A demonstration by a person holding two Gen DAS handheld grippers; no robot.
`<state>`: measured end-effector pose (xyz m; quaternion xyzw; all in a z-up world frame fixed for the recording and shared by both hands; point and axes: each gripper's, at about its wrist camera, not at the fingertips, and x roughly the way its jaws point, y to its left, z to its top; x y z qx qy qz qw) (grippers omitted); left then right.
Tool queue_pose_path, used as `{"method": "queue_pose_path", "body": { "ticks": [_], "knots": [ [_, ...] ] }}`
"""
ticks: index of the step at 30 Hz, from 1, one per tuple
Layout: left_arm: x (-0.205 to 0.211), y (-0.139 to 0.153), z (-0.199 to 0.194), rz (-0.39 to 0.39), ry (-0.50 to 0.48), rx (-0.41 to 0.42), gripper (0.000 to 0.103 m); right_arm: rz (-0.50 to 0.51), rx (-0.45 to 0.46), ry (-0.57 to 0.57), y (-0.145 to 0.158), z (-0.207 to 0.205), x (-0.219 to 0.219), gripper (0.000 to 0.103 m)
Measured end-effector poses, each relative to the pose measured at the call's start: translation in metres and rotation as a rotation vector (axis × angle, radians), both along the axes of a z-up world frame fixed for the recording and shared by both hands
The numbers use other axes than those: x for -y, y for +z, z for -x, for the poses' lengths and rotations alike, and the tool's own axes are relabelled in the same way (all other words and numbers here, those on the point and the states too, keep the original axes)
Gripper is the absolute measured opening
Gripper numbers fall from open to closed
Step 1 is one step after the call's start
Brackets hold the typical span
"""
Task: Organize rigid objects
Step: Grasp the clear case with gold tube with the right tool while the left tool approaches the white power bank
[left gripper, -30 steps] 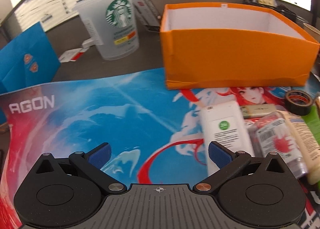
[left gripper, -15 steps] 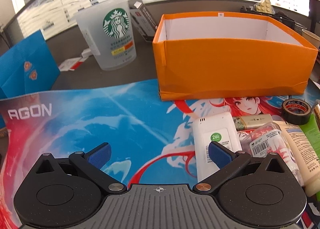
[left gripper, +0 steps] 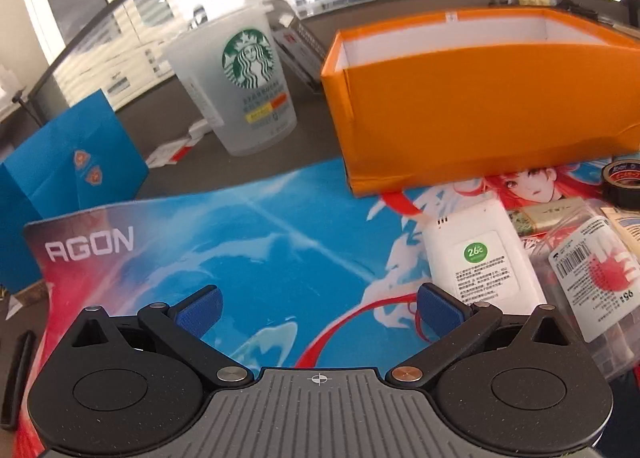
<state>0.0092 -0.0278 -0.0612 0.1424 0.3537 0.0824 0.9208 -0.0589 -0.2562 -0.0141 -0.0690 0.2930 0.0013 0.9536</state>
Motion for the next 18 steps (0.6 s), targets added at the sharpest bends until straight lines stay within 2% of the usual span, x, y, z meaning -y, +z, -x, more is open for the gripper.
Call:
{"method": "queue_pose_path", "body": {
  "ticks": [2, 4, 7, 9, 13, 15, 18],
  "knots": [
    [0.0, 0.003, 0.002, 0.005, 0.001, -0.004, 0.103, 0.016, -0.003, 0.021, -0.005, -0.001, -0.004, 0.103],
    [-0.001, 0.011, 0.007, 0.028, -0.012, 0.027, 0.103, 0.026, 0.011, 0.037, -0.007, -0.001, -0.005, 0.103],
    [-0.002, 0.025, 0.012, 0.146, -0.053, 0.055, 0.103, 0.01, 0.013, 0.039, -0.005, -0.001, -0.002, 0.103],
    [0.003, 0.025, 0.009, 0.195, -0.091, 0.015, 0.103, 0.002, 0.006, 0.027, -0.005, -0.003, 0.001, 0.103],
    [0.018, 0.014, 0.007, 0.226, -0.161, -0.037, 0.103, -0.011, 0.0, 0.015, -0.005, -0.002, 0.006, 0.103],
    [0.019, 0.01, 0.005, 0.253, -0.16, -0.055, 0.103, -0.022, -0.004, 0.013, -0.005, -0.002, 0.008, 0.103],
    [0.008, 0.002, -0.007, 0.337, -0.129, -0.12, 0.103, -0.011, 0.003, 0.008, -0.004, -0.001, 0.008, 0.103]
  ]
}}
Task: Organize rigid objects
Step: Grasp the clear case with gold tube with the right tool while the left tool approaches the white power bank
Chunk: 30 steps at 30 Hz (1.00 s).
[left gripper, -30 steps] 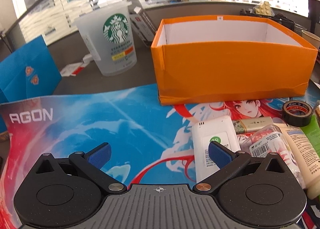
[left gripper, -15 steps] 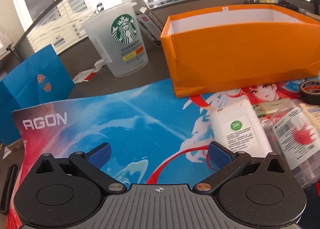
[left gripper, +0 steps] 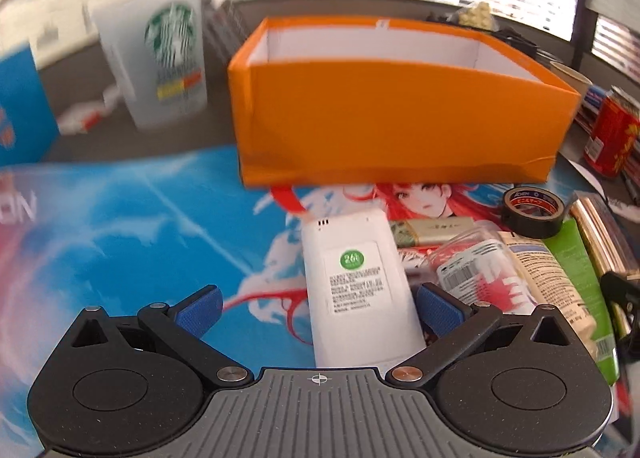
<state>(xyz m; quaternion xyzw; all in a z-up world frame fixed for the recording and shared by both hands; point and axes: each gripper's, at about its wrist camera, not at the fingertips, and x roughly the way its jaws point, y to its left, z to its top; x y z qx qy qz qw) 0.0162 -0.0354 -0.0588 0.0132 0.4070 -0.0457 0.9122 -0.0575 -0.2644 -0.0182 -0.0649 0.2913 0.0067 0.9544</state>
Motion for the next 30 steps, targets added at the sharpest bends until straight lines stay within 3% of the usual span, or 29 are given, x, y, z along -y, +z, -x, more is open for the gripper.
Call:
{"method": "queue_pose_path", "body": {
  "ticks": [2, 4, 10, 21, 24, 26, 30],
  "knots": [
    [-0.005, -0.004, -0.002, -0.009, 0.027, -0.013, 0.103, 0.018, 0.008, 0.002, 0.0, 0.001, -0.002, 0.103],
    [-0.006, -0.008, -0.002, -0.069, 0.053, -0.003, 0.103, 0.053, 0.022, 0.007, 0.0, 0.003, -0.006, 0.103],
    [-0.012, -0.009, 0.003, -0.077, 0.039, 0.018, 0.103, 0.185, 0.095, 0.045, -0.002, 0.01, -0.023, 0.103],
    [-0.045, -0.01, 0.006, -0.052, 0.093, 0.042, 0.103, -0.047, 0.033, 0.087, 0.0, -0.003, -0.015, 0.099],
    [-0.047, -0.012, 0.008, -0.038, 0.089, 0.052, 0.103, -0.102, 0.03, 0.084, -0.001, -0.007, -0.013, 0.076],
    [-0.049, -0.013, 0.008, -0.026, 0.087, 0.054, 0.103, -0.176, 0.014, 0.079, -0.002, -0.01, -0.006, 0.056],
    [-0.05, -0.013, 0.006, -0.022, 0.077, 0.051, 0.103, -0.214, -0.011, 0.065, -0.004, -0.013, -0.002, 0.052]
  ]
}}
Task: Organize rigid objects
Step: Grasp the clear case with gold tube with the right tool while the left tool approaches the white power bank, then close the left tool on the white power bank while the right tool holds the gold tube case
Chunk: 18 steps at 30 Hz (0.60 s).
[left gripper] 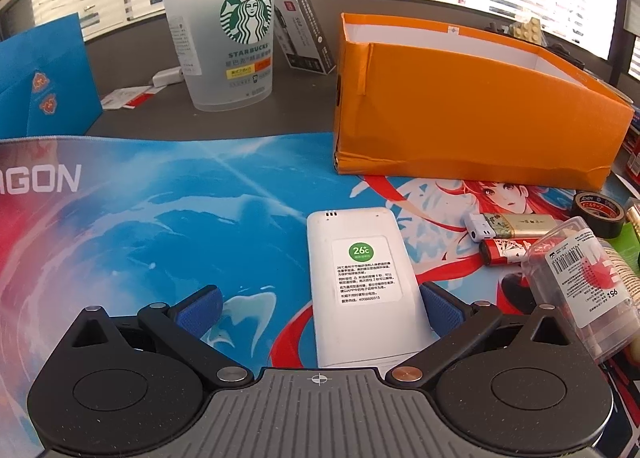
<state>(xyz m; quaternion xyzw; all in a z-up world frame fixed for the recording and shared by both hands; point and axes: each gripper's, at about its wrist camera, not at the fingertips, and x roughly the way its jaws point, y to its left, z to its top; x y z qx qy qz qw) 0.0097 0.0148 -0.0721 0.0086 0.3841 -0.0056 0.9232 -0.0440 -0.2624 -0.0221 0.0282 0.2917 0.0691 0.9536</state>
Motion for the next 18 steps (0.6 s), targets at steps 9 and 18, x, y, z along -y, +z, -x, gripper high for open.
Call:
{"method": "queue_pose_path", "body": {
  "ticks": [9, 18],
  "knots": [
    [-0.004, -0.001, -0.001, 0.004, -0.032, 0.013, 0.103, -0.117, -0.072, -0.032, 0.001, -0.006, 0.026, 0.039],
    [0.0, -0.003, 0.0, 0.002, -0.031, 0.037, 0.103, 0.115, -0.061, -0.017, -0.009, -0.009, -0.004, 0.035]
  ]
}}
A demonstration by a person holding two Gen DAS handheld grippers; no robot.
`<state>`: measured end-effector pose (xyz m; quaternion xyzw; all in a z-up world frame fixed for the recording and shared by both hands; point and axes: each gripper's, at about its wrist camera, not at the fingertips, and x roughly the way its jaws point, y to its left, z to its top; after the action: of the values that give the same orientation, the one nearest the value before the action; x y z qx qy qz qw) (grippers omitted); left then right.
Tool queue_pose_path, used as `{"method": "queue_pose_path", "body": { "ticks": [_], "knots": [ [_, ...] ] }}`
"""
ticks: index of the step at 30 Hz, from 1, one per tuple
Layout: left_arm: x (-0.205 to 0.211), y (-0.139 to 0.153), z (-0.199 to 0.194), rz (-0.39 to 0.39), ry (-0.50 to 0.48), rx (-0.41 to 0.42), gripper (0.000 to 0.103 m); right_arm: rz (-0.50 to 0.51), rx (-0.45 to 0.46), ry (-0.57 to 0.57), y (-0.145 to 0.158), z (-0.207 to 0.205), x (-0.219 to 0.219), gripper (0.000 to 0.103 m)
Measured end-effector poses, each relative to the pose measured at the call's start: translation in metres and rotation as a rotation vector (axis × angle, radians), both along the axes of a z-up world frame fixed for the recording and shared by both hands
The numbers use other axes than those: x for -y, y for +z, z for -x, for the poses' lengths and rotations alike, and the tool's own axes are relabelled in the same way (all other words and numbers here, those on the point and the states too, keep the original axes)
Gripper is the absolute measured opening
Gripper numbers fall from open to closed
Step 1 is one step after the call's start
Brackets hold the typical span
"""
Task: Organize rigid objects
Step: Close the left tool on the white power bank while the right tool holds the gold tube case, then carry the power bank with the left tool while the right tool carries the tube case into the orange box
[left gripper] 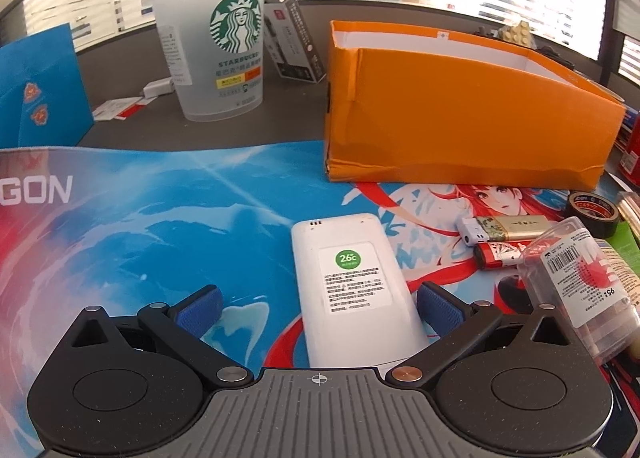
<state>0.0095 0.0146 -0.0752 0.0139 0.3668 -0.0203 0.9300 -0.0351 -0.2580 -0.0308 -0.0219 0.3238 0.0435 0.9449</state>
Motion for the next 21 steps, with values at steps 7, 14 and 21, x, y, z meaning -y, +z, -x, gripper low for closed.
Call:
{"method": "queue_pose_path", "body": {
  "ticks": [7, 14, 21],
  "knots": [
    [0.008, -0.002, 0.011, -0.001, -0.033, 0.047, 0.1, 0.0, 0.016, 0.027, -0.001, -0.001, 0.003, 0.037],
    [0.02, 0.004, 0.021, -0.007, -0.062, 0.084, 0.053, -0.004, 0.038, 0.045, -0.002, 0.003, 0.005, 0.035],
    [0.015, 0.003, 0.022, 0.036, -0.044, 0.094, 0.052, -0.045, 0.043, 0.062, -0.001, 0.003, 0.014, 0.035]
  ]
}}
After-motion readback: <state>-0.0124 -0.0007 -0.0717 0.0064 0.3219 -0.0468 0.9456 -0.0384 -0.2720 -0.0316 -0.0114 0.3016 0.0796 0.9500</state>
